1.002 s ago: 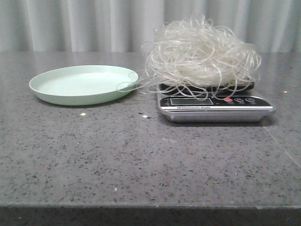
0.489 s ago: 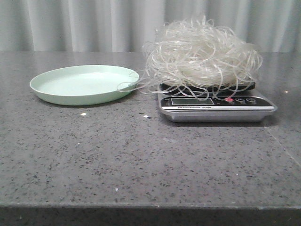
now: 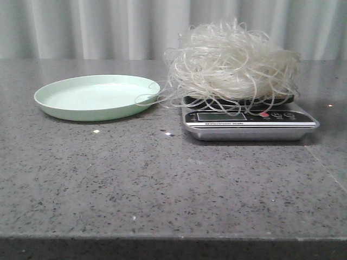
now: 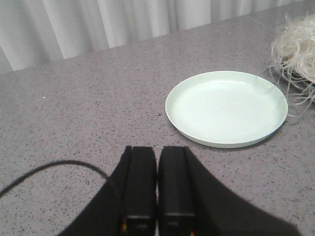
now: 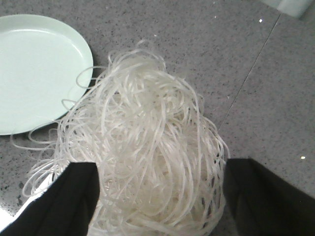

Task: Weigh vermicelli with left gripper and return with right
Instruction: 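Lower the right gripper onto the vermicelli on the scale and close, then lift the vermicelli with the right gripper and carry it over the plate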

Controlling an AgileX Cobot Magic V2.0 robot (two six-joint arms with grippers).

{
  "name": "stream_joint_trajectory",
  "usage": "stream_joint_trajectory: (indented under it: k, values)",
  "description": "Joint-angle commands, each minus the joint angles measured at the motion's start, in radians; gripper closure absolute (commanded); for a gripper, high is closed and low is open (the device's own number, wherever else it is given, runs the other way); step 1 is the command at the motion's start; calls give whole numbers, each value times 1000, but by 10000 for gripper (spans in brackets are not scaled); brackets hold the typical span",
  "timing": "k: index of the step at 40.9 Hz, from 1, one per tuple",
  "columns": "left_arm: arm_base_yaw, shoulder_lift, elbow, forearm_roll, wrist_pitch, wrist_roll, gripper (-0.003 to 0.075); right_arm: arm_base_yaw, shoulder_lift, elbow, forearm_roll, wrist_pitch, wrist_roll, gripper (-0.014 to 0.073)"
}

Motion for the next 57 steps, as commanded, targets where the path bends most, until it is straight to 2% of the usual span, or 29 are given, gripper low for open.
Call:
stream_joint_trajectory:
  k: [1,25,28,30,37,39,48,57]
  values:
    - [-2,6,-27,1,-78,-9,583,0,15,-39,-8,-56,-16,-25]
    - [-2,6,-27,1,-78,-9,583,0,270,-39,-9,-42,-16,-17]
    - [-2,6,-27,1,-78,-9,583,0,269,-39,-9,-40,-16,36]
    - [-2,6,-27,1,-78,-9,583,0,266,-39,-9,-39,-16,107]
    - [-2,6,-27,1,-78,-9,583,0,264,-41,-9,-10,-16,461]
    - [-2,6,-27,1,-78,-9,583,0,264,-41,-9,-4,-16,433]
    - [-2,6,-27,1,-78,-9,583,0,263,-67,-9,48,-16,438]
    - [-2,6,-27,1,-78,-9,583,0,263,-207,-9,179,-16,445]
